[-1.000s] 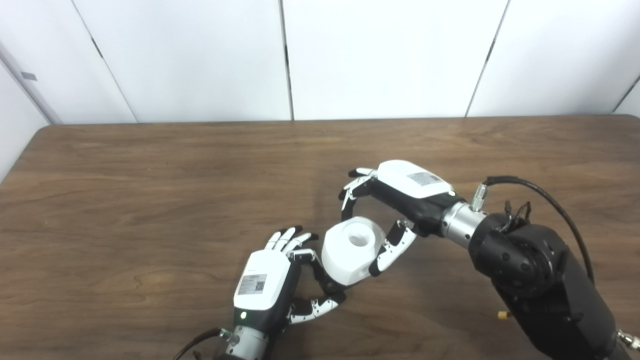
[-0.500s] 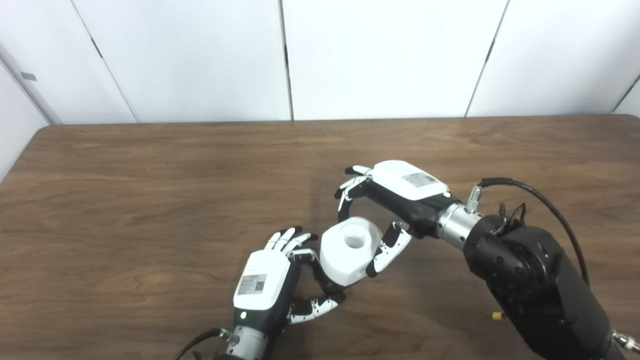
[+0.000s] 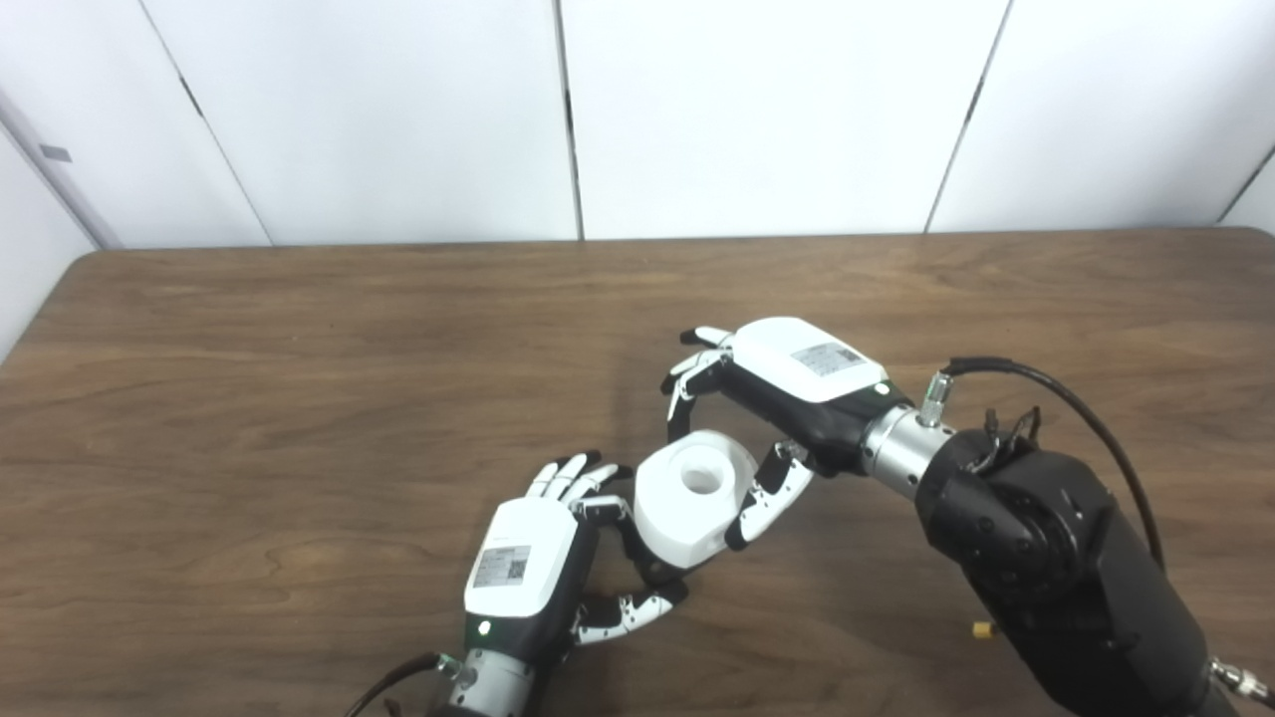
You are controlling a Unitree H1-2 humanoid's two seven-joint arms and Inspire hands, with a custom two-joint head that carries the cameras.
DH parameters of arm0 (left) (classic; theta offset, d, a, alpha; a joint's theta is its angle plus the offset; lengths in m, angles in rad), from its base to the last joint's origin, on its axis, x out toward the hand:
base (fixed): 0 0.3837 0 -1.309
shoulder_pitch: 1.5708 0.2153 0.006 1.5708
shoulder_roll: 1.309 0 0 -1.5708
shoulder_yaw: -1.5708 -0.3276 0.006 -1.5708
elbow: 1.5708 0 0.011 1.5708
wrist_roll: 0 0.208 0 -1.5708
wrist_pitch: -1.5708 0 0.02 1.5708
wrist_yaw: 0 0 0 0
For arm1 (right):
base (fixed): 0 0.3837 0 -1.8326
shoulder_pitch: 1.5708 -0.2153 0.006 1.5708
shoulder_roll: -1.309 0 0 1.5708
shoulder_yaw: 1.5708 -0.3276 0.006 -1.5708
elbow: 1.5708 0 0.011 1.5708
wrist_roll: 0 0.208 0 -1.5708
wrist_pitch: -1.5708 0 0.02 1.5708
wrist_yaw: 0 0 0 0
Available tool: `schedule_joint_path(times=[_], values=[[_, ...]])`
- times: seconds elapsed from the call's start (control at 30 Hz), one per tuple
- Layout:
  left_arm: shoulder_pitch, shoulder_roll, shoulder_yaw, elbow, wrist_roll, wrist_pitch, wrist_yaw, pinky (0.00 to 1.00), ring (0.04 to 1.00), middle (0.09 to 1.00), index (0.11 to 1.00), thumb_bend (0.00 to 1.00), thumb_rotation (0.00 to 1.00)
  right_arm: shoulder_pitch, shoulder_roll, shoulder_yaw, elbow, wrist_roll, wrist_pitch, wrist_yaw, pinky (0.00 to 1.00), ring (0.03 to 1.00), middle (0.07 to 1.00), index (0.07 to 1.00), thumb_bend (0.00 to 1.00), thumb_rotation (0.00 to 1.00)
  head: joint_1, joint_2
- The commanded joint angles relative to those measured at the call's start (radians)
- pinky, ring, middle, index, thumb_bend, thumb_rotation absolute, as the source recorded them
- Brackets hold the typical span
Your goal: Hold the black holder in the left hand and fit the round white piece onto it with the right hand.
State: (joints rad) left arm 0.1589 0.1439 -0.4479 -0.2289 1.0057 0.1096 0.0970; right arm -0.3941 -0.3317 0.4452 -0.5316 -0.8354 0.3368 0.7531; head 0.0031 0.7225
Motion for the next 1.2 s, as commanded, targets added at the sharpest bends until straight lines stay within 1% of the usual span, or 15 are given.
schedule_joint_path(times=[0.0,0.17,0.37,0.5,0.7,0.8,0.97,1.07,1.17], values=[[0.020,0.008,-0.018,0.018,0.031,0.024,-0.063,0.93,0.921,0.834,0.489,0.52,0.04,-0.016,-0.004,0.017,-0.008,-0.009,-0.026,0.031,0.84,0.954,0.802,0.484,0.52,0.13,0.000,0.000],[0.019,0.011,-0.018,0.020,0.029,0.018,-0.057,0.93,0.916,0.830,0.489,0.52,0.04,-0.035,-0.012,0.024,-0.009,-0.010,-0.014,0.076,0.84,0.959,0.801,0.485,0.52,0.13,-0.002,0.003],[0.021,0.011,-0.017,0.012,0.030,0.023,-0.065,0.92,0.917,0.832,0.489,0.52,0.04,-0.069,-0.026,0.027,-0.016,-0.013,0.018,0.164,0.85,0.974,0.797,0.484,0.52,0.13,-0.006,0.007],[0.022,0.009,-0.015,0.008,0.032,0.028,-0.076,0.93,0.923,0.837,0.490,0.52,0.04,-0.082,-0.030,0.017,-0.020,-0.019,0.019,0.185,0.84,0.961,0.792,0.483,0.52,0.13,-0.008,0.008],[0.020,0.010,-0.014,0.011,0.030,0.026,-0.075,0.93,0.921,0.834,0.489,0.52,0.04,-0.087,-0.039,-0.002,-0.012,-0.023,0.005,0.169,0.84,0.966,0.800,0.484,0.52,0.13,-0.008,0.008],[0.021,0.010,-0.013,0.010,0.029,0.025,-0.074,0.93,0.920,0.833,0.489,0.52,0.04,-0.085,-0.041,-0.006,-0.008,-0.027,-0.006,0.155,0.85,0.968,0.795,0.483,0.52,0.13,-0.009,0.009],[0.020,0.010,-0.014,0.011,0.032,0.025,-0.073,0.93,0.918,0.832,0.490,0.52,0.04,-0.080,-0.038,-0.007,-0.009,-0.025,-0.009,0.155,0.85,0.964,0.795,0.484,0.52,0.13,-0.008,0.009],[0.021,0.010,-0.013,0.008,0.030,0.029,-0.079,0.94,0.922,0.834,0.490,0.52,0.04,-0.073,-0.032,-0.009,-0.002,-0.039,-0.016,0.131,0.83,0.961,0.796,0.483,0.52,0.13,-0.008,0.009],[0.021,0.009,-0.013,0.003,0.034,0.034,-0.086,0.94,0.923,0.836,0.490,0.52,0.04,-0.061,-0.025,-0.015,0.003,-0.066,-0.031,0.086,0.80,0.934,0.785,0.483,0.52,0.13,-0.008,0.009]])
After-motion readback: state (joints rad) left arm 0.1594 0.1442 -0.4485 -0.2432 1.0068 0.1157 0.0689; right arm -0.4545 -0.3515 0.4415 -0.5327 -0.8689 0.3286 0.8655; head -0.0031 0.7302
